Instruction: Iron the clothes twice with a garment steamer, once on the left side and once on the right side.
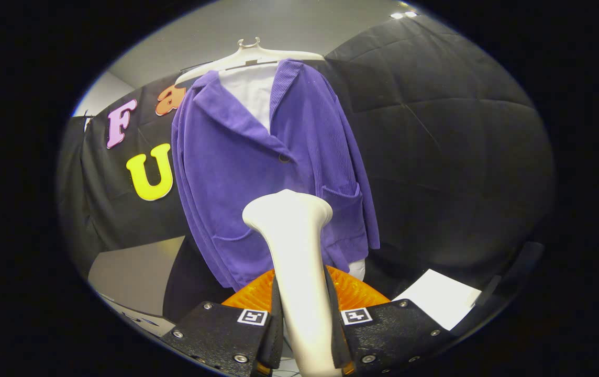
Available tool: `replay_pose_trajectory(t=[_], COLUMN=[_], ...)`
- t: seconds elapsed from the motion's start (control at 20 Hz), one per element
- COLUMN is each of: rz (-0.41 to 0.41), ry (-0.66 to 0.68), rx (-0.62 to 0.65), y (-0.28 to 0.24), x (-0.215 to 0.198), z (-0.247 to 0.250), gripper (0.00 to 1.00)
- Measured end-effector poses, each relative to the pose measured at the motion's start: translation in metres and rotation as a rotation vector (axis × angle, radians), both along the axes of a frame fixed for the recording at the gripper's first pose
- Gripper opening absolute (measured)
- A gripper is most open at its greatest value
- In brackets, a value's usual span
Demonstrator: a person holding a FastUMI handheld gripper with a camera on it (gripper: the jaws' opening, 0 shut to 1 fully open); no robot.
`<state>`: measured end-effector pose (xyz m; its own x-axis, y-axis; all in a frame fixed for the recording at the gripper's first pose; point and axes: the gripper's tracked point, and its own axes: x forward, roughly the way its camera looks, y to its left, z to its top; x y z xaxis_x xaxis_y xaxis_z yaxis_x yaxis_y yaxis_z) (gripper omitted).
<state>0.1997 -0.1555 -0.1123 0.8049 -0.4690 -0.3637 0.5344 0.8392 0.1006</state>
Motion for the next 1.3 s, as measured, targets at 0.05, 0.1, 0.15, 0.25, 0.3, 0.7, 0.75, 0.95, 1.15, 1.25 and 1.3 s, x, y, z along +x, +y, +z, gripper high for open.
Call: replay_pose_trajectory(t=[0.05,0.1,0.15,0.25,0.3,0.7,0.75,0.95,1.15,1.25,1.3], rz=[-0.009,-0.019,-0.032,-0.054,-0.067,-0.043,-0.039,-0.030,-0.033,-0.046,-0.056], ry=[-0.024,-0.047,-0.072,-0.124,-0.152,-0.298,-0.307,-0.329,-0.340,-0.331,-0.318], rx=[-0.010,-0.022,-0.033,-0.039,-0.048,-0.098,-0.101,-0.123,-0.109,-0.107,-0.119], y=[-0.005,-0.012,-0.019,-0.031,-0.038,-0.058,-0.059,-0.069,-0.083,-0.089,-0.088], x=[0.001,0.000,-0.001,0.001,0.004,0.055,0.062,0.090,0.103,0.105,0.113], z=[0.014,0.030,0.046,0.077,0.092,0.163,0.167,0.173,0.163,0.155,0.151], gripper=[0.37,0.37,0.37,0.37,0.37,0.36,0.36,0.36,0.36,0.36,0.36])
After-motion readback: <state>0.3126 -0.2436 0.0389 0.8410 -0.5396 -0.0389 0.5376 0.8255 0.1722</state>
